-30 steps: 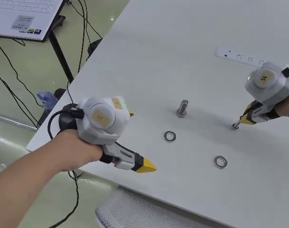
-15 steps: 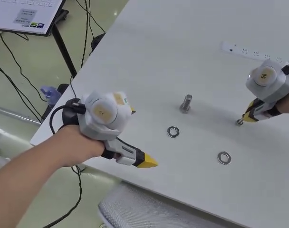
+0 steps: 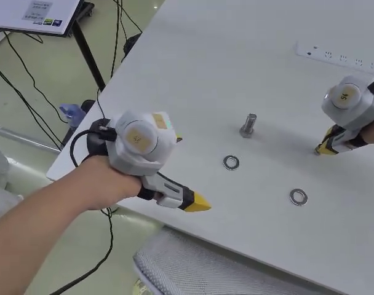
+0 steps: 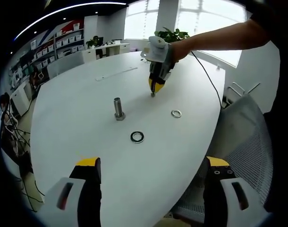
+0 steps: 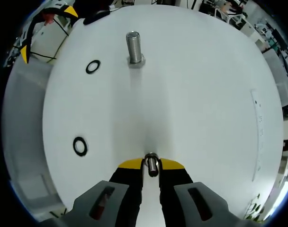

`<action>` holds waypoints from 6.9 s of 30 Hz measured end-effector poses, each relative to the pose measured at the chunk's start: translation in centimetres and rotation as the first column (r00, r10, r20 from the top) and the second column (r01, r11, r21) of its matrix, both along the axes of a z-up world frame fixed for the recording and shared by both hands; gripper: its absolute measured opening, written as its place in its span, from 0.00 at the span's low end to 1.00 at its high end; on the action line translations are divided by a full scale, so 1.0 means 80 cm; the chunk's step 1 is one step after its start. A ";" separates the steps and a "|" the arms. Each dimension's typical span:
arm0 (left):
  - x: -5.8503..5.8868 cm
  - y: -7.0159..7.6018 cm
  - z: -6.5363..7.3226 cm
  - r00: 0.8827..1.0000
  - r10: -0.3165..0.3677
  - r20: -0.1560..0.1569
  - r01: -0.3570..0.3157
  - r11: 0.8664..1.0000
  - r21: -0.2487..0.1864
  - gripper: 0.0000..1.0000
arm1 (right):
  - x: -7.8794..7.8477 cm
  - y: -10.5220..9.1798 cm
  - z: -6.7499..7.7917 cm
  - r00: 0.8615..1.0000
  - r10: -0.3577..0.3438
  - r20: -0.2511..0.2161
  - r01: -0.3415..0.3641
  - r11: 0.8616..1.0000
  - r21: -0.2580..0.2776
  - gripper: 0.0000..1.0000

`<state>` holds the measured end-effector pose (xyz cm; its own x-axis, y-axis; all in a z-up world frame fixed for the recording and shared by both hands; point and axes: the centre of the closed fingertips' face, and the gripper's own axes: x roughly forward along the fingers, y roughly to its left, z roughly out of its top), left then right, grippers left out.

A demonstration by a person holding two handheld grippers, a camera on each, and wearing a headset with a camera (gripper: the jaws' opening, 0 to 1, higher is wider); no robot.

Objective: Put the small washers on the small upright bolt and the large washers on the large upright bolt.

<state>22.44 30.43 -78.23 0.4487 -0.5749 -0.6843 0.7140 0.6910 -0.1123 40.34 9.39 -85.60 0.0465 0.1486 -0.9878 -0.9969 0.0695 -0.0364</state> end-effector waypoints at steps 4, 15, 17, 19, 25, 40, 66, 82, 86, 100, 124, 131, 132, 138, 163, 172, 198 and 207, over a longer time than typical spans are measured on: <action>-0.002 0.000 -0.002 1.000 -0.005 -0.007 0.005 1.000 0.007 0.89 | 0.000 0.000 -0.003 1.000 0.000 -0.001 0.000 1.000 -0.003 0.12; -0.001 0.005 0.000 1.000 0.002 -0.006 -0.002 1.000 0.008 0.88 | -0.002 0.000 -0.003 1.000 0.013 0.005 -0.013 1.000 -0.010 0.13; 0.000 0.004 0.000 1.000 0.003 -0.006 -0.003 1.000 0.006 0.88 | -0.003 0.000 -0.003 1.000 0.012 0.005 -0.012 1.000 -0.011 0.13; 0.000 0.003 0.000 1.000 0.001 -0.005 -0.001 1.000 0.008 0.88 | -0.002 -0.001 -0.004 1.000 0.009 0.004 -0.009 1.000 -0.011 0.13; 0.002 0.000 0.005 1.000 -0.003 0.012 0.003 1.000 0.004 0.88 | -0.003 -0.001 -0.004 1.000 -0.001 0.004 0.001 1.000 -0.008 0.13; 0.006 -0.002 0.007 0.999 -0.016 0.046 0.014 0.999 0.041 0.93 | -0.004 -0.003 0.001 1.000 -0.003 0.009 0.003 1.000 0.011 0.22; 0.000 0.004 0.008 0.994 -0.088 0.070 0.079 0.989 0.124 0.93 | -0.024 0.036 0.081 0.997 0.039 0.062 -0.048 0.989 0.138 0.29; -0.005 0.004 0.012 0.994 -0.058 0.088 0.047 0.992 0.117 0.94 | -0.087 0.044 0.077 0.992 0.128 0.021 -0.130 0.975 0.178 0.34; -0.004 0.004 0.012 0.994 -0.059 0.088 0.048 0.991 0.122 0.94 | -0.101 0.038 0.071 0.992 0.125 0.011 -0.125 0.975 0.183 0.34; -0.006 -0.004 0.013 0.995 -0.061 0.084 0.051 0.992 0.115 0.92 | -0.146 0.020 0.039 0.988 0.152 -0.005 -0.149 0.974 0.173 0.35; -0.012 0.000 0.011 0.996 -0.059 0.068 0.051 0.993 0.108 0.89 | -0.157 0.018 -0.020 0.990 0.141 -0.017 -0.136 0.978 0.159 0.35; -0.014 0.000 0.009 0.996 -0.057 0.063 0.050 0.993 0.108 0.88 | -0.156 0.019 -0.019 0.989 0.149 -0.022 -0.144 0.978 0.154 0.34; -0.014 -0.001 0.009 0.996 -0.057 0.063 0.050 0.993 0.107 0.88 | -0.156 0.019 -0.019 0.989 0.149 -0.022 -0.144 0.978 0.153 0.33; -0.014 -0.004 0.010 0.996 -0.059 0.067 0.052 0.993 0.102 0.87 | -0.154 0.019 -0.019 0.990 0.139 -0.021 -0.135 0.981 0.137 0.31; -0.019 -0.008 0.015 0.996 -0.066 0.064 0.060 0.993 0.099 0.84 | -0.145 0.013 -0.025 0.997 0.060 -0.051 -0.055 0.995 0.084 0.21; -0.017 -0.007 0.019 0.995 -0.061 0.074 0.053 0.994 0.099 0.84 | -0.141 0.021 0.017 0.997 0.041 -0.065 -0.035 0.994 0.099 0.22; -0.021 -0.008 0.018 0.996 -0.042 0.077 0.036 0.996 0.076 0.84 | -0.088 0.085 0.107 0.996 0.088 0.000 -0.087 0.989 0.123 0.22; -0.022 -0.007 0.014 0.997 -0.038 0.071 0.033 0.997 0.072 0.83 | -0.070 0.111 0.111 0.994 0.105 0.008 -0.105 0.985 0.135 0.22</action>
